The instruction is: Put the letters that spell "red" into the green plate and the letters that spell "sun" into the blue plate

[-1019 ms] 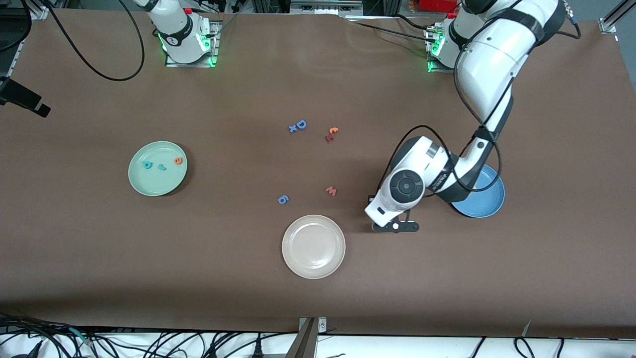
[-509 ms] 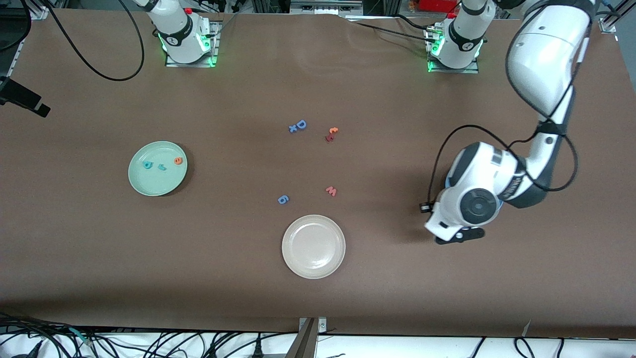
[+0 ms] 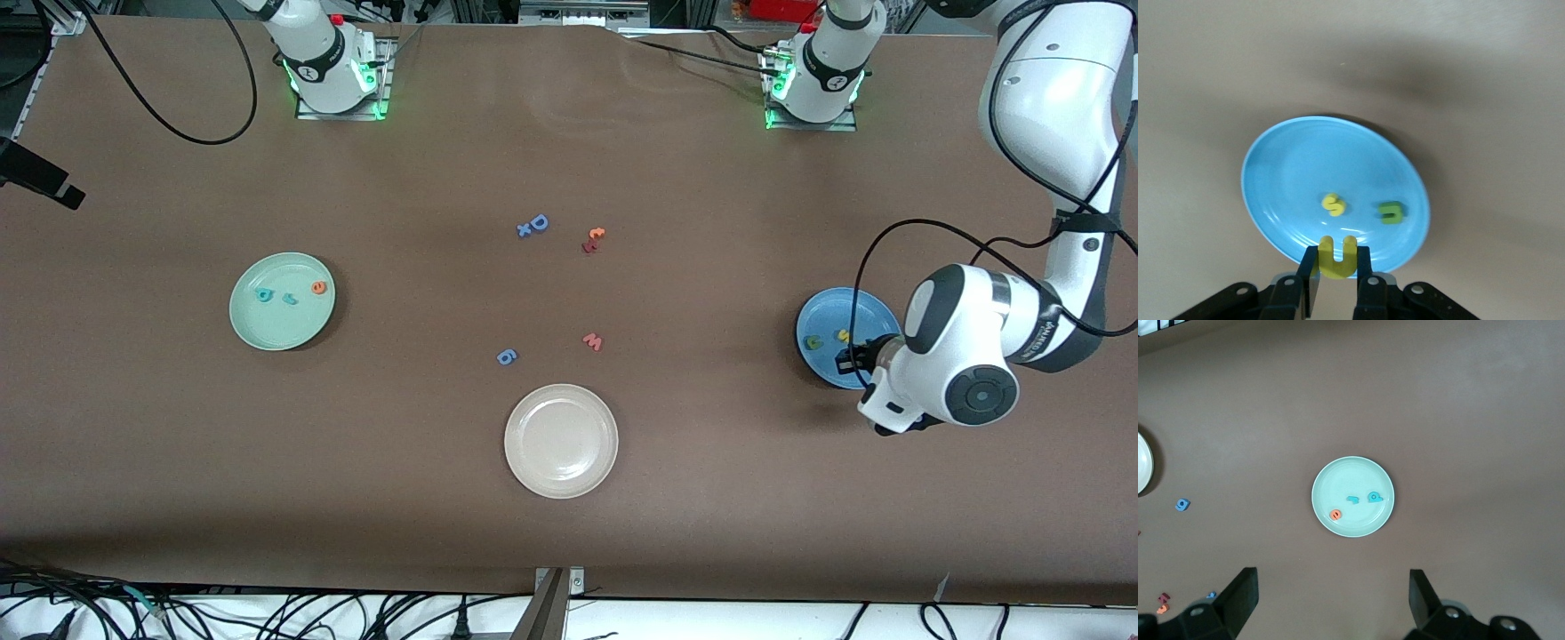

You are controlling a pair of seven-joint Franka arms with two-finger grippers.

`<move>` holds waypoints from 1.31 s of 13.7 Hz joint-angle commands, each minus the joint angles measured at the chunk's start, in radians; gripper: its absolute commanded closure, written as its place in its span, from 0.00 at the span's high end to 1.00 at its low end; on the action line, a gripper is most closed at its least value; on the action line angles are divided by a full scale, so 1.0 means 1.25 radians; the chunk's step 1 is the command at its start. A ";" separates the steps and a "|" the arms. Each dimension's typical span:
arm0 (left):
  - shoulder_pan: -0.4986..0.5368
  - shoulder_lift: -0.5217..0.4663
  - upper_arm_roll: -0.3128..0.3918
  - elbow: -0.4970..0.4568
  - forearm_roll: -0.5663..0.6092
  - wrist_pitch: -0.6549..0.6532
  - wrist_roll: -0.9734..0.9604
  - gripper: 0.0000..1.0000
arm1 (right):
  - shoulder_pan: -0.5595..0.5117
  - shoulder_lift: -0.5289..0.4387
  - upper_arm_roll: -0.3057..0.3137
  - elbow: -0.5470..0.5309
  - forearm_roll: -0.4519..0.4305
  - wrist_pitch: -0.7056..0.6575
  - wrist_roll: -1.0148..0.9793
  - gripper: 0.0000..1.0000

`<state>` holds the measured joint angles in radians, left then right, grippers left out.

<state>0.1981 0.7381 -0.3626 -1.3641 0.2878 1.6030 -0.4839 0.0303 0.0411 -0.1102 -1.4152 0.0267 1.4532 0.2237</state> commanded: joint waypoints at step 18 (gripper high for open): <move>0.054 -0.025 0.149 0.020 -0.023 -0.042 0.217 1.00 | -0.002 -0.024 0.003 -0.015 -0.003 0.023 -0.003 1.00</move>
<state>0.2498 0.7237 -0.1824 -1.3462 0.2878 1.5647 -0.2887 0.0303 0.0362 -0.1099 -1.4152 0.0267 1.4719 0.2236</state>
